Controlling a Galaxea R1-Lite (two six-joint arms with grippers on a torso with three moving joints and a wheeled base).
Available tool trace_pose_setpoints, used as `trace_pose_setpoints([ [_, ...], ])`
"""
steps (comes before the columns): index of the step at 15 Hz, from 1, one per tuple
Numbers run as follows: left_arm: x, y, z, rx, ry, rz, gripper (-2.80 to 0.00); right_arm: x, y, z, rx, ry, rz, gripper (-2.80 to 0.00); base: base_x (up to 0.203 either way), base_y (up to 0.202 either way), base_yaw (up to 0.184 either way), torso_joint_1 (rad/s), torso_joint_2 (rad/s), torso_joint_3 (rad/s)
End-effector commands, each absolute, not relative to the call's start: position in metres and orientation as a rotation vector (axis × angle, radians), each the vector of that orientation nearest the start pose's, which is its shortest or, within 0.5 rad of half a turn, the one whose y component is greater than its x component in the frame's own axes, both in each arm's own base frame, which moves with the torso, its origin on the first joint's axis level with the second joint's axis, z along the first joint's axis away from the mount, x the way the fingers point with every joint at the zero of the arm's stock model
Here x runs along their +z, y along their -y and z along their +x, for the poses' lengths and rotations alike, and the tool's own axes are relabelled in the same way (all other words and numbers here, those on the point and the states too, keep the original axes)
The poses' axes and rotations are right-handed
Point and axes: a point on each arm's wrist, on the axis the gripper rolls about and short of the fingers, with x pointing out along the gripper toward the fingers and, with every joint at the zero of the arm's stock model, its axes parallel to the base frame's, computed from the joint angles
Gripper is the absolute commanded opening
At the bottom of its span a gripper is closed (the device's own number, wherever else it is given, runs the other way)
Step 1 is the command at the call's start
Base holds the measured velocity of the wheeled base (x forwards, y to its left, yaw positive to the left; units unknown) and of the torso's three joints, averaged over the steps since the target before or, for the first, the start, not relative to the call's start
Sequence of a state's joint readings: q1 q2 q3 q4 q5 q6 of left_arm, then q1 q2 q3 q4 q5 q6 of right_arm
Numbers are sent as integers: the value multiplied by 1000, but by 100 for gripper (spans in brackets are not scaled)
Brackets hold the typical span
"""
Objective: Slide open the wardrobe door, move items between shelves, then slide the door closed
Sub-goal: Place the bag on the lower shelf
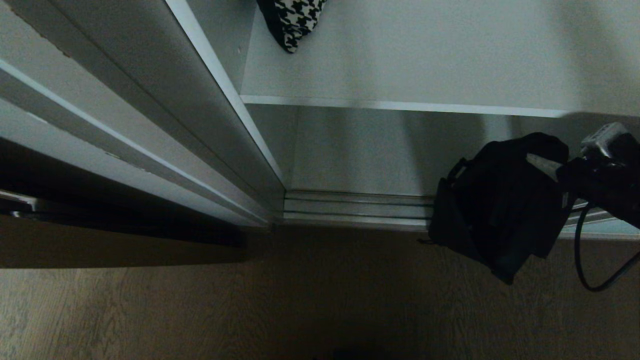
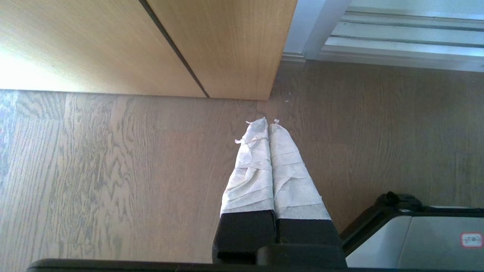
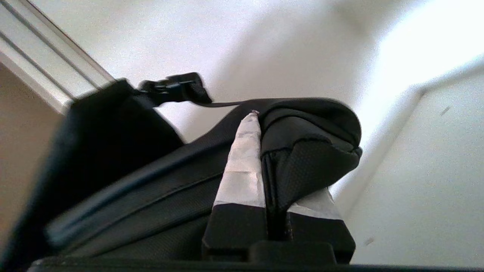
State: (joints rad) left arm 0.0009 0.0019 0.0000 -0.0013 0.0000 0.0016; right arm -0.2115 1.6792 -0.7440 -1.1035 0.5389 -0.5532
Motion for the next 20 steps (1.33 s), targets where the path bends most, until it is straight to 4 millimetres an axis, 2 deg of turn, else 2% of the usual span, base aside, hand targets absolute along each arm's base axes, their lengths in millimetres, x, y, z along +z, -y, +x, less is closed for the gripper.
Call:
trace_pose_setpoints([
  [1,76,0,-23,2,0,2,-280,222,53,302,265,294,-646,-280,0,0,0,0,0,0],
  [6,76,0,-23,1,0,2,-280,234,52,302,309,397,-778,-280,0,0,0,0,0,0],
  [10,76,0,-23,2,0,2,-280,204,57,297,457,396,-910,-280,0,0,0,0,0,0],
  [13,76,0,-23,1,0,2,-280,194,62,311,468,459,-1012,-280,0,0,0,0,0,0],
  [20,76,0,-23,2,0,2,-280,204,70,344,388,626,-1165,-280,0,0,0,0,0,0],
])
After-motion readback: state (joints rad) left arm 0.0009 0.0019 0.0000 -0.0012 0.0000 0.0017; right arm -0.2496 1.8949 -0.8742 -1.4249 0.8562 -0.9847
